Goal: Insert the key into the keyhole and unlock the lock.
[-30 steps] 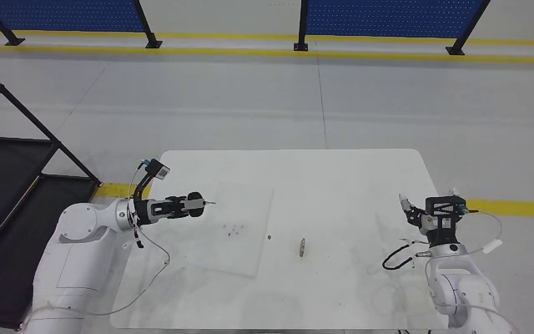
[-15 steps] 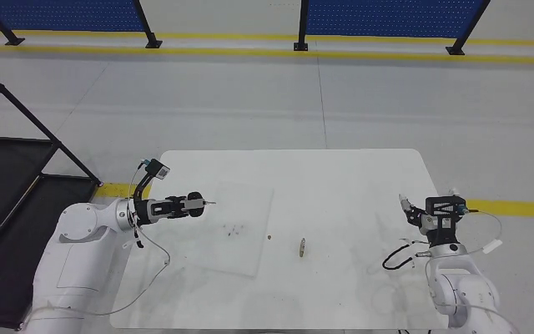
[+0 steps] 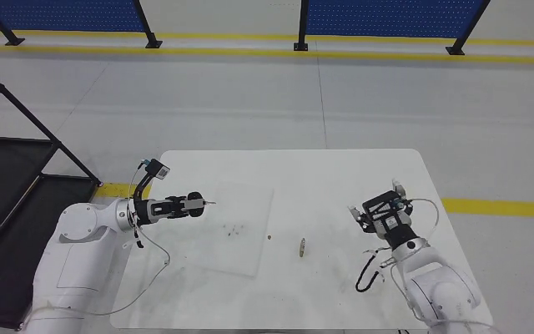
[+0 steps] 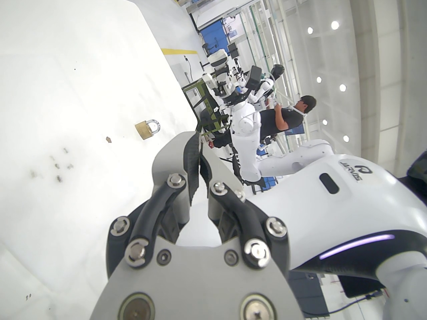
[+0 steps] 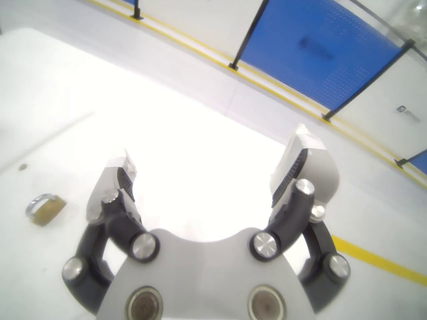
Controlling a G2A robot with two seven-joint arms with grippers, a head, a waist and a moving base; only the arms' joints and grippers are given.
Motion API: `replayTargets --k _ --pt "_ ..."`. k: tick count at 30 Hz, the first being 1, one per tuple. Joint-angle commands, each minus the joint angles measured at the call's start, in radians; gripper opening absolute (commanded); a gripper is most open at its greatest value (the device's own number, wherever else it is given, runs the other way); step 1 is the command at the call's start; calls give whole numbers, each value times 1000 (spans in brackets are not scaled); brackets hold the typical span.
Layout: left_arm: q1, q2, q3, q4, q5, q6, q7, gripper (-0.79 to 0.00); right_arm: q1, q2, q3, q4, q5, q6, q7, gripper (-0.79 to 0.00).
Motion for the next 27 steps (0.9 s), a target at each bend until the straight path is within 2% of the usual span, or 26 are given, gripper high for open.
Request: replayTargets --k 1,4,8,13,16,23,27 --pt "0 0 0 0 0 0 0 -785 20 -3 -40 -25 9 -14 103 0" --pt "0 0 0 0 0 0 0 -785 63 -11 -108 -56 36 -19 258 0" --pt "0 0 0 0 0 0 0 -785 136 -25 -183 -76 100 24 432 0" --pt "0 0 0 0 0 0 0 -785 249 -46 -268 -59 143 146 701 0" --pt "0 0 0 0 0 0 0 -785 326 -63 -317 -32 168 236 817 0" --pt "0 0 0 0 0 0 0 -785 466 -99 -407 62 132 438 1041 0" --pt "0 0 0 0 0 0 0 -785 503 -117 -437 118 141 477 1073 0"
